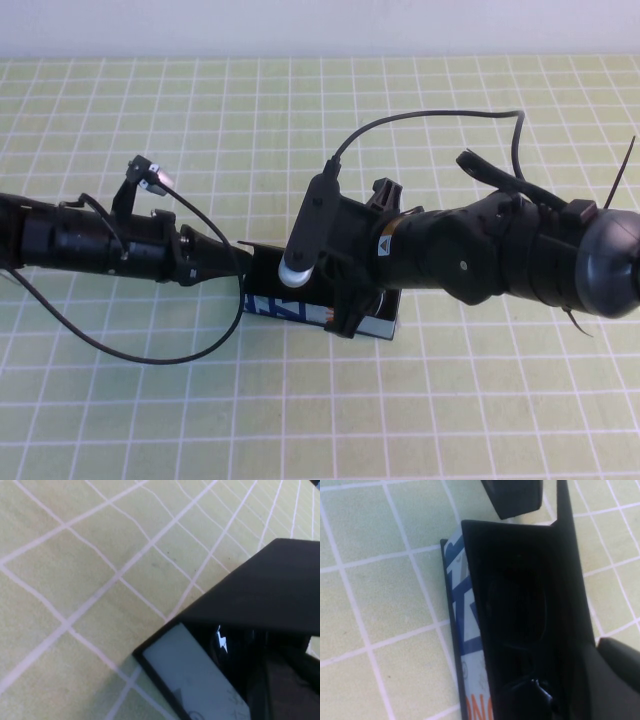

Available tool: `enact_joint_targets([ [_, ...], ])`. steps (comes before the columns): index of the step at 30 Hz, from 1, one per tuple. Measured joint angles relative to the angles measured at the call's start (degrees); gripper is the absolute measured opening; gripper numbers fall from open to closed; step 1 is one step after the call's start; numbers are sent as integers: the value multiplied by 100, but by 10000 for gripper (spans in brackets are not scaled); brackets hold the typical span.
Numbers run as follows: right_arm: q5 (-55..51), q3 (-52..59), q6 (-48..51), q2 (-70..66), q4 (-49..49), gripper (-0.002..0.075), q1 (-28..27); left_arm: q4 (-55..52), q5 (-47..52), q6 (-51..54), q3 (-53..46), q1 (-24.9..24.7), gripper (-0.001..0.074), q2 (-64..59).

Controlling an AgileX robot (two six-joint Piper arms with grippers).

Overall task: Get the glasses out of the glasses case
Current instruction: Pick up the glasses from the glasses case

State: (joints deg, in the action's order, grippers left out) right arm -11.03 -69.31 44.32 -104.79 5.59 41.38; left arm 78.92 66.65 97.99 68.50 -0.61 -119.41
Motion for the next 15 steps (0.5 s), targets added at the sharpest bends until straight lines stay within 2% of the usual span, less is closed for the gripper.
enact_joint_targets([
  [7,0,0,0,0,35,1,0,-11,-109,27,60,-268,-4,-10],
  [15,35,0,-143,0,138,2,0,-272,-283,-15,60,-307,-4,-10],
])
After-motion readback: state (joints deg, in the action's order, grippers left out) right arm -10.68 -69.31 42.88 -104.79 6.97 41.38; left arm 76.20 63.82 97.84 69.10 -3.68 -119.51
